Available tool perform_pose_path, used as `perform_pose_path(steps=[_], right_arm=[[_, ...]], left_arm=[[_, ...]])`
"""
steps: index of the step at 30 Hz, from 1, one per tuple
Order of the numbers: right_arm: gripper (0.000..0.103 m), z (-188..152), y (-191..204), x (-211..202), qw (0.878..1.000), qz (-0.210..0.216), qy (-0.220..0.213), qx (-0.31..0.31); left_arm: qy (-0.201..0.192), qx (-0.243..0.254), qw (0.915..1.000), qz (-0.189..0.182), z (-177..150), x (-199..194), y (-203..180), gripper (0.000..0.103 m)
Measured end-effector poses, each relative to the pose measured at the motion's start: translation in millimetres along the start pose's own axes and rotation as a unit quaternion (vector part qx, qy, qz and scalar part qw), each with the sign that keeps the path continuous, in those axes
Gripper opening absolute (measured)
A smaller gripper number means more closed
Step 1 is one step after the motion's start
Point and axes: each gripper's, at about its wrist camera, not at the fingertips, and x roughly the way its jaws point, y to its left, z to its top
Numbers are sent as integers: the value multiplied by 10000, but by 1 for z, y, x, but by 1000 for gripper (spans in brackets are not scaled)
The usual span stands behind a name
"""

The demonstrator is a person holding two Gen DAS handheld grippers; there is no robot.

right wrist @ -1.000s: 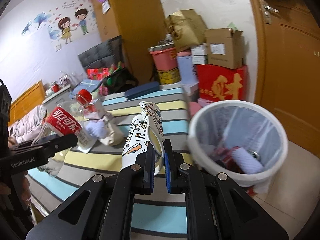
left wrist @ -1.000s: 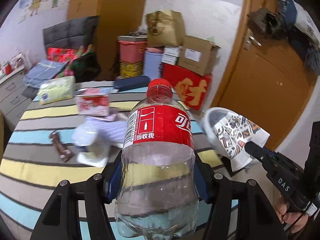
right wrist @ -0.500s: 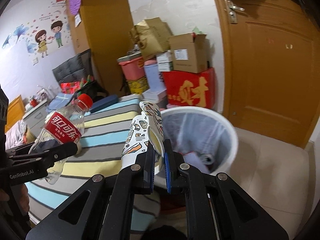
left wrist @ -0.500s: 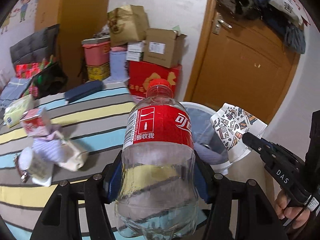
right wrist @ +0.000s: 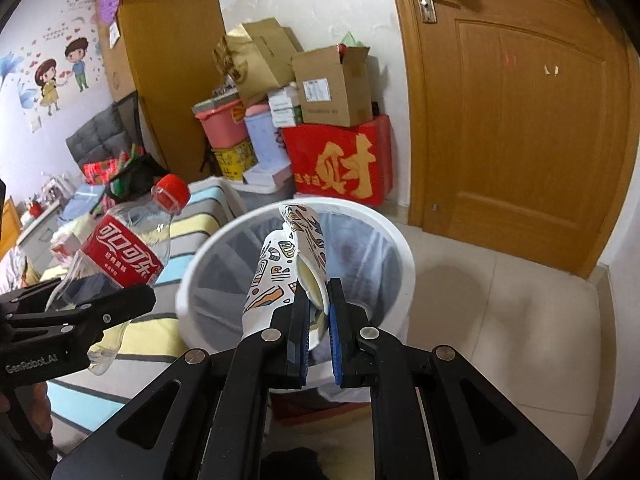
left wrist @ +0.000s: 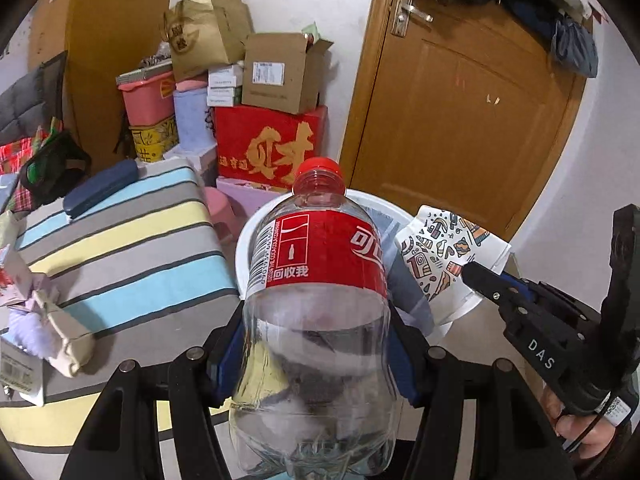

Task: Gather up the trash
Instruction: 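Carry the bottle and paper bag to the white bin and open both tools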

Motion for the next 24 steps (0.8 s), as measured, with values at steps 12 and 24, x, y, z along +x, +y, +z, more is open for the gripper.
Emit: perform_pose_path(steps=[12,24], right_arm=[[10,6,-10,31,9991,-144,376,-130],[48,3,-10,27,9989,-207,379,-154]], left_arm=[[176,101,9998,-13,15,39,-13,62],[66,-55,10000,44,17,36,-2,66]])
